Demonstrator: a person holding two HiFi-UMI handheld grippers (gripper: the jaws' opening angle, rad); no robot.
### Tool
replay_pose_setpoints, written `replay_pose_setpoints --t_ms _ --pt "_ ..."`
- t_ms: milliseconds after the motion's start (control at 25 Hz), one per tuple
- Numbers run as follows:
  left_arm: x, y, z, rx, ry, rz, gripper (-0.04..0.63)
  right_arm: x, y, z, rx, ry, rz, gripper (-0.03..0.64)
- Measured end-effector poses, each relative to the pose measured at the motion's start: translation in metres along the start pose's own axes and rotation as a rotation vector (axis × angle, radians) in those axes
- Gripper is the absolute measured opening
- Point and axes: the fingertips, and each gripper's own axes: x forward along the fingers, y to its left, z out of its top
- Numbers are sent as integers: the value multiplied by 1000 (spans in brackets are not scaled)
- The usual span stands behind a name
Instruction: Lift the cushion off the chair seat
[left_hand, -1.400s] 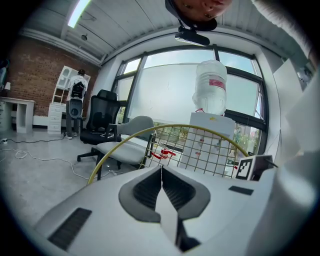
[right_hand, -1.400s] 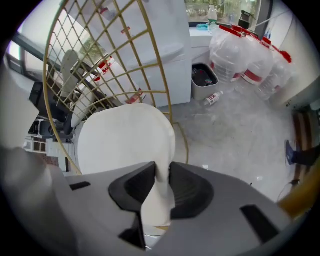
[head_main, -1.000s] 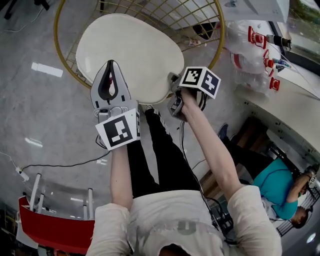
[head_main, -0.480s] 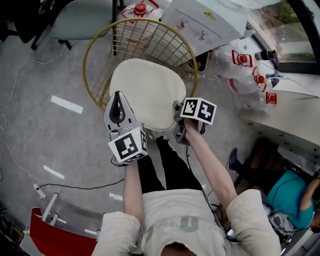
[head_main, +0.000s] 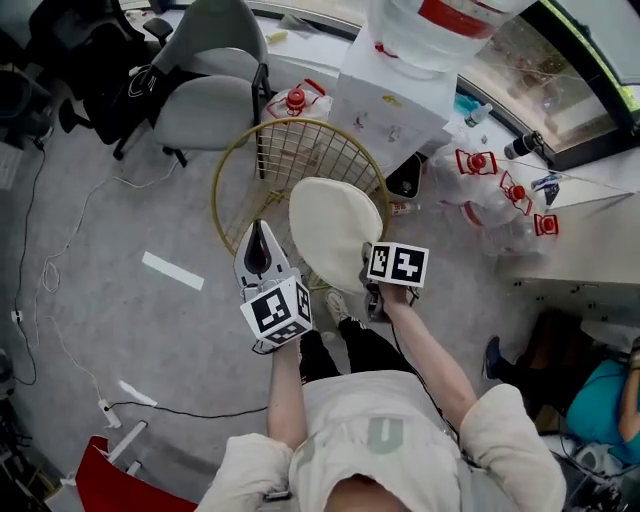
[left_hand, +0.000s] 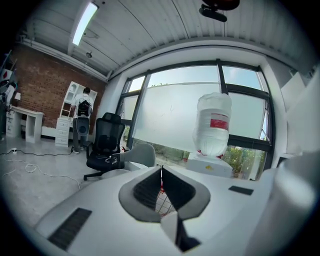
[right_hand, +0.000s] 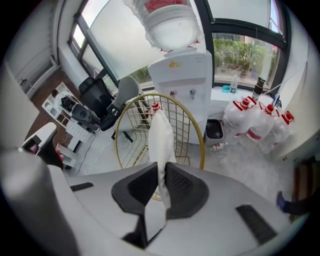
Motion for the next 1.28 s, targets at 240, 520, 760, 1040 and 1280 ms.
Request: replay_pose_setpoints --t_ms 240,520,760,1040,1280 --pt "-5 -1 46 19 -41 22 15 -36 18 42 -13 -133 20 48" --pt "-8 -8 96 17 -93 53 15 -96 51 102 -82 -350 67 48" --pt "-20 -29 160 49 -168 39 15 -163 103 161 -152 -565 182 48" --pt "-56 -50 238 103 -322 27 15 -256 163 194 -303 -852 259 48" --pt "-95 -63 283 147 -440 25 15 -330 205 193 -455 -1079 299 48"
